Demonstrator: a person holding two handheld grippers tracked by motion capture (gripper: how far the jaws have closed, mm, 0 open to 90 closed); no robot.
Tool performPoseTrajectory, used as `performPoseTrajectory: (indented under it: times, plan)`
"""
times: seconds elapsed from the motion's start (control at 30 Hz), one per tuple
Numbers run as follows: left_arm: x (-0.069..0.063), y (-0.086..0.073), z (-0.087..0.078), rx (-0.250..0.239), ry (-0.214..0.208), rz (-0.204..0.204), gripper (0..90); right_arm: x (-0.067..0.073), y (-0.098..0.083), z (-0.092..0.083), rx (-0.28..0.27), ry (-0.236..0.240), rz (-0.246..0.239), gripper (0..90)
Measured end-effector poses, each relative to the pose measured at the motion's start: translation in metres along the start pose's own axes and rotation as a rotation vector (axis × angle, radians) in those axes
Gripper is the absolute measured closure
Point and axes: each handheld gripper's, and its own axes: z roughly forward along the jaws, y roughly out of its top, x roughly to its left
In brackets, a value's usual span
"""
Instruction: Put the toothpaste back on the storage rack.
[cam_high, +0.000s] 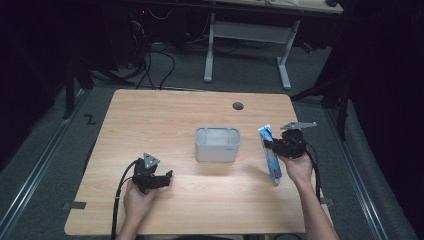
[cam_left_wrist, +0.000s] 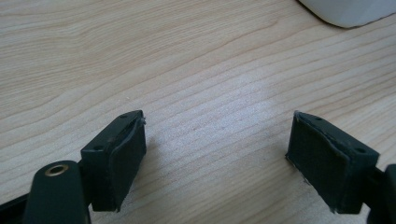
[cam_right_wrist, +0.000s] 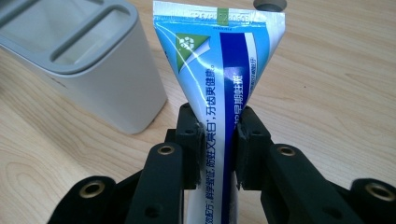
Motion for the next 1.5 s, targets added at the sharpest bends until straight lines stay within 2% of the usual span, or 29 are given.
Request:
performPoseTrajectory:
  times: [0.27,0.7,0.9,1.1,1.5]
  plan:
    - [0.0,0.0,0.0,0.0,0.0,0.0,19.6,0.003,0.001,-0.007,-0.063,0.056,0.016,75.2]
    - [0.0,0.0,0.0,0.0,0.0,0.001,19.6,0.01,0.008,-0.021,-0.155,0.1,0.015,75.1]
    - [0.0,0.0,0.0,0.001,0.0,0.001,19.6,0.018,0.018,-0.028,-0.184,0.106,-0.019,75.2]
    - [0.0,0.0,0.0,0.0,0.0,0.0,19.6,0.027,0.029,-0.036,-0.227,0.136,-0.042,75.1]
    - [0.0,0.0,0.0,0.0,-0.001,-0.001,19.7,0.04,0.052,-0.04,-0.26,0.174,-0.074,75.0]
